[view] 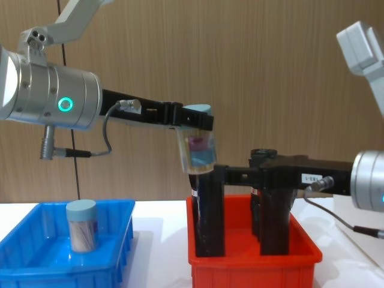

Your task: Pick the cotton swabs from the blue box and place them into the white box.

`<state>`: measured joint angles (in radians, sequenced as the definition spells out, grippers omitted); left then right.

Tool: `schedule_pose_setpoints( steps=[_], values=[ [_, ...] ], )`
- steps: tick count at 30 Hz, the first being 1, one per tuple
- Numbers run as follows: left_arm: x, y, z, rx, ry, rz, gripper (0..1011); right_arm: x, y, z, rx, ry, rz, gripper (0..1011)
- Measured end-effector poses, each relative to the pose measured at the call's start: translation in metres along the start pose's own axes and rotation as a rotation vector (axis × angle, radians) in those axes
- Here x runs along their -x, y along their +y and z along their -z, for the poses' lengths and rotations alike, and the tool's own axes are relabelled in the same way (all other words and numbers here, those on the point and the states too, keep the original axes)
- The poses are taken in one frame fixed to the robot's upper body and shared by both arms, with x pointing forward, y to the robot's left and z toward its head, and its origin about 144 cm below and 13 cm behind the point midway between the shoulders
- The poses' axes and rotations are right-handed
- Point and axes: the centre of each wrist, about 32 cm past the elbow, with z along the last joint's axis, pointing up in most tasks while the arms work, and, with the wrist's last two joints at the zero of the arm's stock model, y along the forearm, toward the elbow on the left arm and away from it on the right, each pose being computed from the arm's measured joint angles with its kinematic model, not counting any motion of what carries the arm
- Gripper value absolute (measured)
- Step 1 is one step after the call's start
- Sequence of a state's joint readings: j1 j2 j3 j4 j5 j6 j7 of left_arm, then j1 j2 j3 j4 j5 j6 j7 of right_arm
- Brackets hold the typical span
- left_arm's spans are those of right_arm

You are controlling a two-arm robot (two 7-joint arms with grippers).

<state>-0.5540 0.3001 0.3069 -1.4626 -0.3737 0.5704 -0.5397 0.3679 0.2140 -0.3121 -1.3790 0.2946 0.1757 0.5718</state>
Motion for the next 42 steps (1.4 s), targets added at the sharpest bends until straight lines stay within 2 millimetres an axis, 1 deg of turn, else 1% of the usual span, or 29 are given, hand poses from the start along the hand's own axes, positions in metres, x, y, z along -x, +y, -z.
schedule_pose_setpoints(
  steps=[23, 42],
  values=[
    [0.000, 0.000, 0.000, 0.000, 0.000, 0.000, 660, -0.001, 0.025, -0.005, -0.017, 0.034, -0.034, 1001],
    [0.000, 0.000, 0.000, 0.000, 0.000, 0.000, 660, 0.000, 0.044, -0.004, -0.008, 0.053, -0.056, 1001]
  ],
)
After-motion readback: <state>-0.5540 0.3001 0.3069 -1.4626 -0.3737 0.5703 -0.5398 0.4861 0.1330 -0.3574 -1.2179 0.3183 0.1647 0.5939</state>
